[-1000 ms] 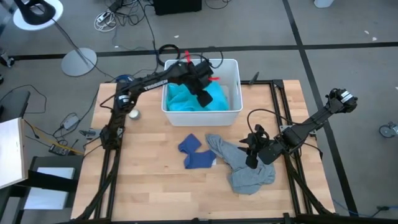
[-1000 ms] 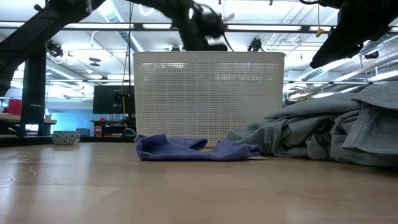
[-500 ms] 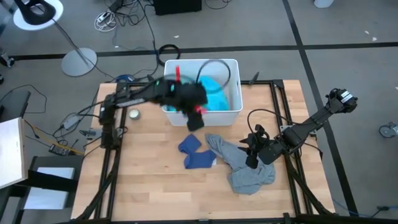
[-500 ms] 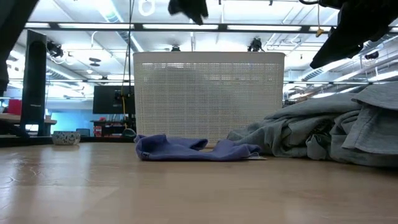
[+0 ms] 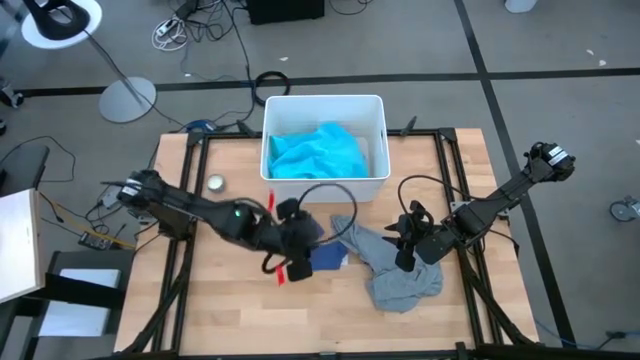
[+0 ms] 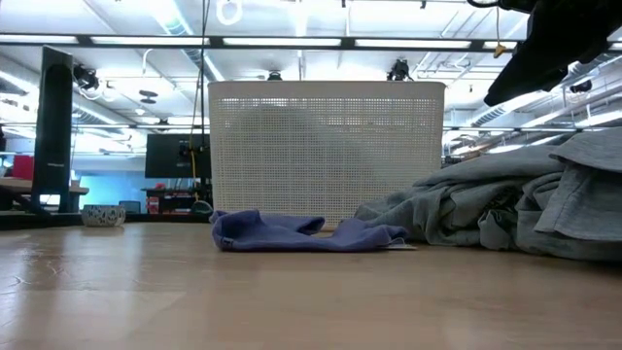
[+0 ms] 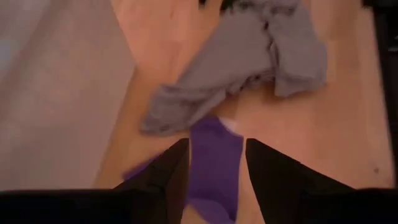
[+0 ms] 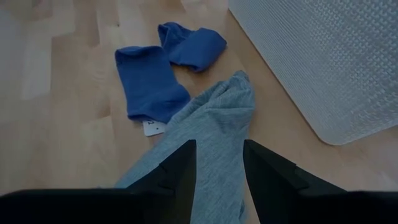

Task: Sort clothes
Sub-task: Put the blue sock into the laundry bin

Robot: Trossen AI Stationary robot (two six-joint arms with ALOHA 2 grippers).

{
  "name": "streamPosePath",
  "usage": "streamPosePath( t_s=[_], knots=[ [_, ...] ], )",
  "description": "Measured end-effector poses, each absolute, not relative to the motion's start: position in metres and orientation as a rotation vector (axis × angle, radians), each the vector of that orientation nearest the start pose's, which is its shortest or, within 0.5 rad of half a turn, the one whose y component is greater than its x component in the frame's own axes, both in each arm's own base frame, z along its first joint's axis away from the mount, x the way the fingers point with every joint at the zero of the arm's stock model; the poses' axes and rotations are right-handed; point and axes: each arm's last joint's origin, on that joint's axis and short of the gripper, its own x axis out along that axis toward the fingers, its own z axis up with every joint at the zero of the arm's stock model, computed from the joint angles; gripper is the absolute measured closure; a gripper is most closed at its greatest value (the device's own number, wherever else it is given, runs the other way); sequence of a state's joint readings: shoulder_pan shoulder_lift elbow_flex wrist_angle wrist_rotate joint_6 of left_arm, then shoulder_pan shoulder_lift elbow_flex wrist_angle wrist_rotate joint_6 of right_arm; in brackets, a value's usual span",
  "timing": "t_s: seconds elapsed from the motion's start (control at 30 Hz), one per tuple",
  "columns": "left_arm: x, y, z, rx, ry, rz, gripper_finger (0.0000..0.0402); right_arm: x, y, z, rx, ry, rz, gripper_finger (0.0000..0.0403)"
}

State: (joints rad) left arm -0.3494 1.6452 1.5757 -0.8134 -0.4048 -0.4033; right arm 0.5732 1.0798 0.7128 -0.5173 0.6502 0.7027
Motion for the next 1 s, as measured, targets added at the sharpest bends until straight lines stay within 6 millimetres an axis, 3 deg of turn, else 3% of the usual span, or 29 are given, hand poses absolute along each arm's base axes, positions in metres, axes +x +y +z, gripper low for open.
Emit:
streamPosePath(
  t_s=[0.3,0.53,0.83,0.93,1.0],
  knots=[
    [0.319,-0.118,0.23,-0.203,0.724,0.252,0.0244,0.181,0.096,0.235,0.17,0.643,-0.312,0.0269],
    [0.301,-0.111,0.174,-0.321,0.731,0.325,0.0244,0.181,0.096,0.235,0.17,0.643,-0.312,0.0269],
    [0.315,-0.127,0.124,-0.298,0.841,0.374,0.0249,0.181,0.096,0.235,0.17,0.642,-0.313,0.0269],
    [0.318,-0.128,0.122,-0.311,0.842,0.405,0.0285,0.181,0.096,0.235,0.171,0.641,-0.313,0.0269],
    [0.319,-0.129,0.125,-0.283,0.843,0.398,0.0337,0.181,0.096,0.235,0.171,0.642,-0.313,0.0269]
  ],
)
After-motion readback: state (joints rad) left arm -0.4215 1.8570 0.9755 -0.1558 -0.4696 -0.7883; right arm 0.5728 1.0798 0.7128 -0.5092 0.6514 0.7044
